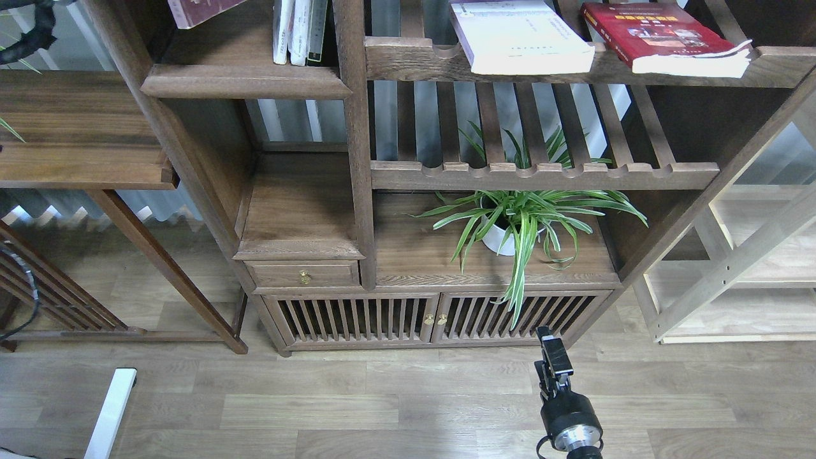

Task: Organize books on shelf
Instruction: 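Insert the book upright into the top shelf with the left gripper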

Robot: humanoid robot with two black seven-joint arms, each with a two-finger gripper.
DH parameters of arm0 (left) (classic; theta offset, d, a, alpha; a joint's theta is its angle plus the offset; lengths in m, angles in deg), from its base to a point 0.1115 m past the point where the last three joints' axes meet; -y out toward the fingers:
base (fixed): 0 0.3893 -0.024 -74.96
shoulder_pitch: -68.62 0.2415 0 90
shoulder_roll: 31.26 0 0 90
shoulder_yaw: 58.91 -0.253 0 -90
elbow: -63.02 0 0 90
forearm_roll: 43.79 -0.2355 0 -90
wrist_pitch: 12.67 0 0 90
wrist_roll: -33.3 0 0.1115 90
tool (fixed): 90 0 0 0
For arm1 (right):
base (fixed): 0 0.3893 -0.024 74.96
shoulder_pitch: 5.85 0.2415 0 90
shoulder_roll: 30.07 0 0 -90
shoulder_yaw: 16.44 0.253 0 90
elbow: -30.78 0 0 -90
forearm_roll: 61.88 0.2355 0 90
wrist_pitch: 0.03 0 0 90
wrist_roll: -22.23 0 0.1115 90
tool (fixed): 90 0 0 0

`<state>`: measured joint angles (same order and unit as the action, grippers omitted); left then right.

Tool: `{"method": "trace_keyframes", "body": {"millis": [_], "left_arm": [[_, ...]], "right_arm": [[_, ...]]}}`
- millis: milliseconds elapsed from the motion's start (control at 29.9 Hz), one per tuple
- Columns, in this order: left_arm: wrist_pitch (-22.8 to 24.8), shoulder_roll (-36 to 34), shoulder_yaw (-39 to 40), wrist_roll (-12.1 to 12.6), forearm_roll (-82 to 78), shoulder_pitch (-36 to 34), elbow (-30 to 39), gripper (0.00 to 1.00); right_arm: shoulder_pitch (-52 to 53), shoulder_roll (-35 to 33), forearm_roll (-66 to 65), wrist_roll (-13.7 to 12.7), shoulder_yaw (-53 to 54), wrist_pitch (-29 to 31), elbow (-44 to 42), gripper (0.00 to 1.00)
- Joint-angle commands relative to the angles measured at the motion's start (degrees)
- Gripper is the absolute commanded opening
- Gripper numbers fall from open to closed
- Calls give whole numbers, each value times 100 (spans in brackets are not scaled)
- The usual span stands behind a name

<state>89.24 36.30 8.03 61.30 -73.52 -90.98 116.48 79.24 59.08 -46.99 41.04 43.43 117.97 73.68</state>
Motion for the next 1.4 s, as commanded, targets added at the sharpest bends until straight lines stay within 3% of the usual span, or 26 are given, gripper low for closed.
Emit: {"method": "trace_keyframes", "body": {"millis": [0, 368, 903, 1170, 1371], "left_arm": [[-13, 99, -147, 0, -6, -80, -169, 4], [-198, 257, -463, 0, -6, -186, -626, 4], [-180, 477, -692, 0, 2, -230, -653, 9], [-206, 521, -850, 0, -6, -230, -653, 27], [-233, 495, -876, 0, -6, -212, -653, 49]], "right_arm": [[-19, -64, 57, 0, -1, 0, -1, 99], [-63, -117, 172, -9, -1, 0, -1, 99], [-116, -135, 216, -9, -10, 0, -1, 99], [-212, -170, 233, -9, -10, 0, -1, 99], [-291, -135, 233, 8, -18, 0, -1, 99]]}}
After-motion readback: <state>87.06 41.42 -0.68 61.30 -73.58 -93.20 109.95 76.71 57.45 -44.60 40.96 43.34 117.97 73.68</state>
